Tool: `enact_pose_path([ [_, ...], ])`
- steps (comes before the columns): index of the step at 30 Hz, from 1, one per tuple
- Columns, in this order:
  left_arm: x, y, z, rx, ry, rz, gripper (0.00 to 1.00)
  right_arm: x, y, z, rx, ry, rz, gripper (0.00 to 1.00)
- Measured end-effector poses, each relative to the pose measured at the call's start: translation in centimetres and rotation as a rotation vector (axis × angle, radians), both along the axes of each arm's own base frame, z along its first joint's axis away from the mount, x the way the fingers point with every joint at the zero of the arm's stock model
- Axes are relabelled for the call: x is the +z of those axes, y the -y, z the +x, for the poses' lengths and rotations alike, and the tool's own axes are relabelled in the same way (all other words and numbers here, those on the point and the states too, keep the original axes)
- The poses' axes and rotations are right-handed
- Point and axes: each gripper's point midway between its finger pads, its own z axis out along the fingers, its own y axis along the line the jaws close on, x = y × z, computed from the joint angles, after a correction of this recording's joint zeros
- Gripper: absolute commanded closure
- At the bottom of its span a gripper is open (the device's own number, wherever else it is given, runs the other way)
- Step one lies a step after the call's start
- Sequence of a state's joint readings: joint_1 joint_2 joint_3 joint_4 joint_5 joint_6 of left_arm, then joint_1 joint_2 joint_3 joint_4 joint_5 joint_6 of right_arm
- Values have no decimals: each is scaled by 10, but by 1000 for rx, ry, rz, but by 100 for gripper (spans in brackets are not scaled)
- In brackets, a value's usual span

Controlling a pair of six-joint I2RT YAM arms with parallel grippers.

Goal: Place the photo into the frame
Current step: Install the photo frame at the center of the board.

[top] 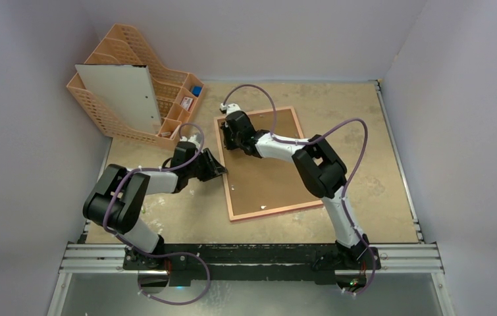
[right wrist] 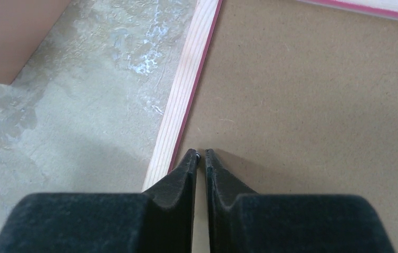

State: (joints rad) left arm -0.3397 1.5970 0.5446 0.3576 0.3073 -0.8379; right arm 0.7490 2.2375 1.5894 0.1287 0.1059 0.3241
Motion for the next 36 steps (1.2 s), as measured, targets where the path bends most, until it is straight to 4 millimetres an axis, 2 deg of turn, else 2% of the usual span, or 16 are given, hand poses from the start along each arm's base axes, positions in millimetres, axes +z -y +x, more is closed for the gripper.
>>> enact_pose_path([
  [6, 0, 0, 0, 2, -3, -5, 69, 0, -2, 4, 13, 32, -32, 88],
  [12, 0, 0, 0, 3, -5, -10, 69, 0, -2, 4, 7, 33, -32, 77],
  [15, 0, 0, 1, 3, -4, -10, 69, 1, -3, 3, -4, 25, -19, 75],
  [22, 0, 0, 0, 4, -2, -12, 69, 1, -3, 2, -32, -5, 10, 85],
  [32, 0, 1, 1, 2, -1, -14, 70, 1, 2, -8, -20, -42, 10, 88],
  [36, -1, 1, 1, 1, -1, -14, 69, 0, 1, -11, -8, -54, 14, 94],
])
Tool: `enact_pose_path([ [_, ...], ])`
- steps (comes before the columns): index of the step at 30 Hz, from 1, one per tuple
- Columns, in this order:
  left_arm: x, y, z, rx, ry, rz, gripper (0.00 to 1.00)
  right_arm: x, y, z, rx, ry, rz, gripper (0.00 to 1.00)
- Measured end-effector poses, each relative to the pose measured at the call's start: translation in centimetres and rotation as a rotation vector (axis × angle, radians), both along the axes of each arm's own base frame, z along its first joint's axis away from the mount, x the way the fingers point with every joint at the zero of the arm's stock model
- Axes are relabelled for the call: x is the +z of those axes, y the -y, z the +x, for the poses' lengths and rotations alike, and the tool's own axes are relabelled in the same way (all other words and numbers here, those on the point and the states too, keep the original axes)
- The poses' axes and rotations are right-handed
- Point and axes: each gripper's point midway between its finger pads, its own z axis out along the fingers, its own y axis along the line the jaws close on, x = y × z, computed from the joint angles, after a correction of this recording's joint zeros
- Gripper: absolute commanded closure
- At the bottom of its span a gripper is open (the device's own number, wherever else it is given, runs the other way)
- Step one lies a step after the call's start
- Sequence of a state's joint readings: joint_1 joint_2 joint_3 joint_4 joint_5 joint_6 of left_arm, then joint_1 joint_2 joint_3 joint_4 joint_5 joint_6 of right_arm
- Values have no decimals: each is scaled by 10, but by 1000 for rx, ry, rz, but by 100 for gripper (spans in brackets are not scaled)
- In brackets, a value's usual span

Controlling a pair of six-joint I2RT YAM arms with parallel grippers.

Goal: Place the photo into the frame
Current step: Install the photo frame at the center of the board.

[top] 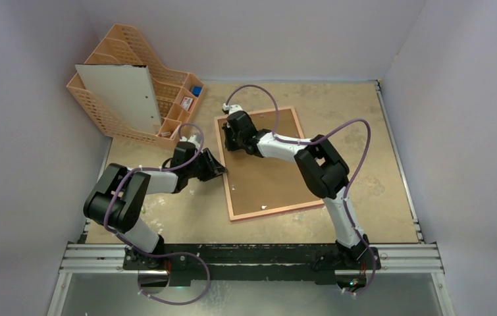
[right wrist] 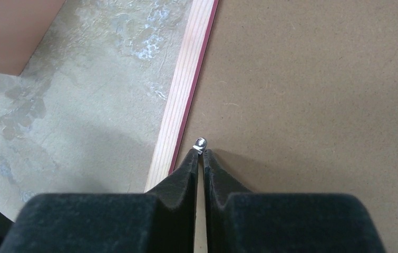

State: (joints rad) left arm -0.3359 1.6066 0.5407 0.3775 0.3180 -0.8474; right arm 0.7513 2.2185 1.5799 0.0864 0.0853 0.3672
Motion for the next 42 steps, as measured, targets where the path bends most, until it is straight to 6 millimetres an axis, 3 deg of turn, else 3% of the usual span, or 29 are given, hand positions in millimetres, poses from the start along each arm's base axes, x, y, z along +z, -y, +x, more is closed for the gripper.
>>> enact_pose_path([
  [6, 0, 1, 1, -1, 1, -3, 70, -1, -2, -3, 20, -9, 4, 100],
  [23, -1, 3, 2, -9, 5, -15, 69, -2, -6, -1, 24, -3, 11, 100],
  [37, -1, 3, 4, -6, 12, -19, 70, -2, -11, 5, -151, -8, 130, 100],
  [42, -1, 3, 3, -6, 15, -20, 69, 0, -10, 3, -188, -39, 169, 85],
])
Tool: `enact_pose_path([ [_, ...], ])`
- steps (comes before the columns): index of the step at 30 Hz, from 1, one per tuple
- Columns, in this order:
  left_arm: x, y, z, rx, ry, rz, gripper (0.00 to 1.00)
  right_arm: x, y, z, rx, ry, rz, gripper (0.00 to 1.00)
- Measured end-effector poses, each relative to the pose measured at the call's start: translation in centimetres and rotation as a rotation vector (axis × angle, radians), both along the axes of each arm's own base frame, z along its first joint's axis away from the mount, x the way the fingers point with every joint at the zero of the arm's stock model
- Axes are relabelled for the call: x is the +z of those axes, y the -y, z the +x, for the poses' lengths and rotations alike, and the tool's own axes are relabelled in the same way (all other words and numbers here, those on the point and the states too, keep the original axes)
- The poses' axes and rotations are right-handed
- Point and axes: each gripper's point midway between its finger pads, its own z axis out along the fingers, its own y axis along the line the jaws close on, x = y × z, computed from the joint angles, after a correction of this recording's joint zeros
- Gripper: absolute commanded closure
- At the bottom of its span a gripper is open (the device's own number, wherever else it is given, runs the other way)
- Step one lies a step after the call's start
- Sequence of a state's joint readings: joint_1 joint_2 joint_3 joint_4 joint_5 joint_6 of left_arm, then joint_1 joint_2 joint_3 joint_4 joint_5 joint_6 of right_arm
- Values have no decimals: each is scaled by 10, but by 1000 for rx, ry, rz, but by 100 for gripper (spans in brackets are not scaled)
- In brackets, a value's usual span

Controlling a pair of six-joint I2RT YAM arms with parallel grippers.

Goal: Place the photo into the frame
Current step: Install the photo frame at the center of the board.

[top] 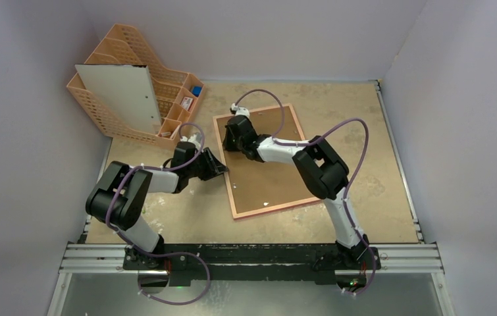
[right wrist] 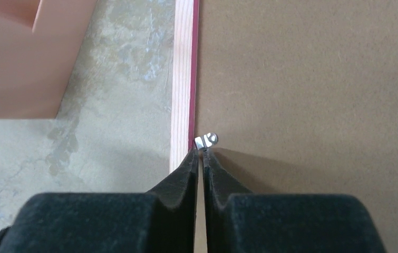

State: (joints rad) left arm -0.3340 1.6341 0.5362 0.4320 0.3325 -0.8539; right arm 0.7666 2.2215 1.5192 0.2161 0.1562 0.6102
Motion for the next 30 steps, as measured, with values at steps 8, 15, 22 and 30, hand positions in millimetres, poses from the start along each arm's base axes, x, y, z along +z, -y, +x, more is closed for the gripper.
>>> enact_pose_path([
  [8, 1, 0, 0, 2, 3, 1, 64, 19, 40, -29, -25, -96, 58, 60],
  [15, 3, 1, 0, -6, 12, -8, 61, 60, 78, -44, -1, -70, 140, 62],
  [22, 3, 1, -2, -8, 18, -11, 66, 15, 85, -125, 173, -211, 129, 81],
  [30, 1, 0, -2, -4, 19, -9, 71, -1, 70, -174, 307, -311, 193, 91],
])
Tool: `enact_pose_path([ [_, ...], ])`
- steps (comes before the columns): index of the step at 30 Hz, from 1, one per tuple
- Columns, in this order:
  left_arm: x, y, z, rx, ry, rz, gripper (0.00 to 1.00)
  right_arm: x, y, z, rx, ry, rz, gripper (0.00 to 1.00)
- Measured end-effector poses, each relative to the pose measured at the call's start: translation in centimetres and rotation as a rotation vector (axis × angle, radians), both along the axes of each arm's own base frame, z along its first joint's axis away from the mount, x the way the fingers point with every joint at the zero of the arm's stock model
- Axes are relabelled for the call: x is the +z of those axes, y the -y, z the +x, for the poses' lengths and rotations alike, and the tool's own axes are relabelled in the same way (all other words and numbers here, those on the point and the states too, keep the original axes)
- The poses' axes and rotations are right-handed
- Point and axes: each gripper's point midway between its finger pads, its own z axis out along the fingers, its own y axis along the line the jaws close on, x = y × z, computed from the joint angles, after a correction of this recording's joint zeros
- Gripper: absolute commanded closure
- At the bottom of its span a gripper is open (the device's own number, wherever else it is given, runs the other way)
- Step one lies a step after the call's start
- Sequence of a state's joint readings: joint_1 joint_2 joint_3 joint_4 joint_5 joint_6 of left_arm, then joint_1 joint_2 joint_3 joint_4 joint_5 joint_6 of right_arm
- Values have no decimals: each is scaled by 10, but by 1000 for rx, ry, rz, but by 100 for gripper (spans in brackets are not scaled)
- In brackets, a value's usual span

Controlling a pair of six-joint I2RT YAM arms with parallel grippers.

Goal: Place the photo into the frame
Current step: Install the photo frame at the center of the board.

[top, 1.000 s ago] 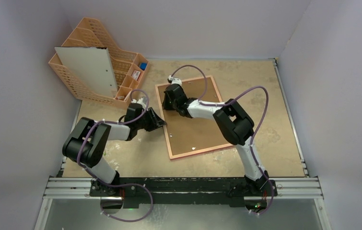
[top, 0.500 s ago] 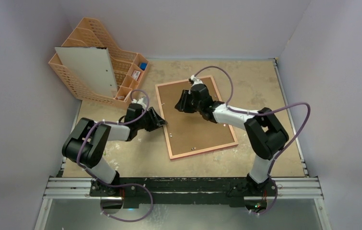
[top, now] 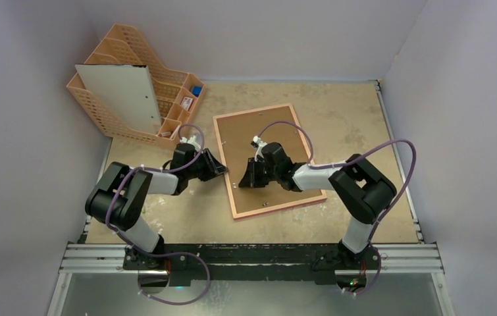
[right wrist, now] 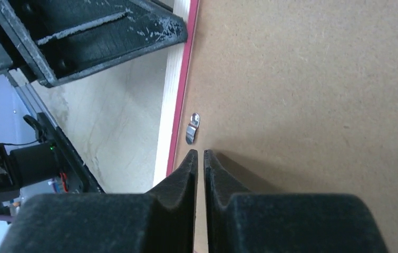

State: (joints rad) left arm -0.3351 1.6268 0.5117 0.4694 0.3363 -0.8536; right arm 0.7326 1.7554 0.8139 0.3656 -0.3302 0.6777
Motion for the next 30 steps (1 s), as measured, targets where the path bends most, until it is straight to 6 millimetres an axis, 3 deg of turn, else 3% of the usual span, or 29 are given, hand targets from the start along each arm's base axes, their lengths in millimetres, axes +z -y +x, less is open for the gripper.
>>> enact_pose_path([
  [15, 0, 0, 0, -2, 4, -5, 73, -6, -24, 4, 6, -35, 110, 97],
  [30, 0, -2, 1, 8, 11, -2, 73, -8, -30, 5, -22, -50, 128, 98],
])
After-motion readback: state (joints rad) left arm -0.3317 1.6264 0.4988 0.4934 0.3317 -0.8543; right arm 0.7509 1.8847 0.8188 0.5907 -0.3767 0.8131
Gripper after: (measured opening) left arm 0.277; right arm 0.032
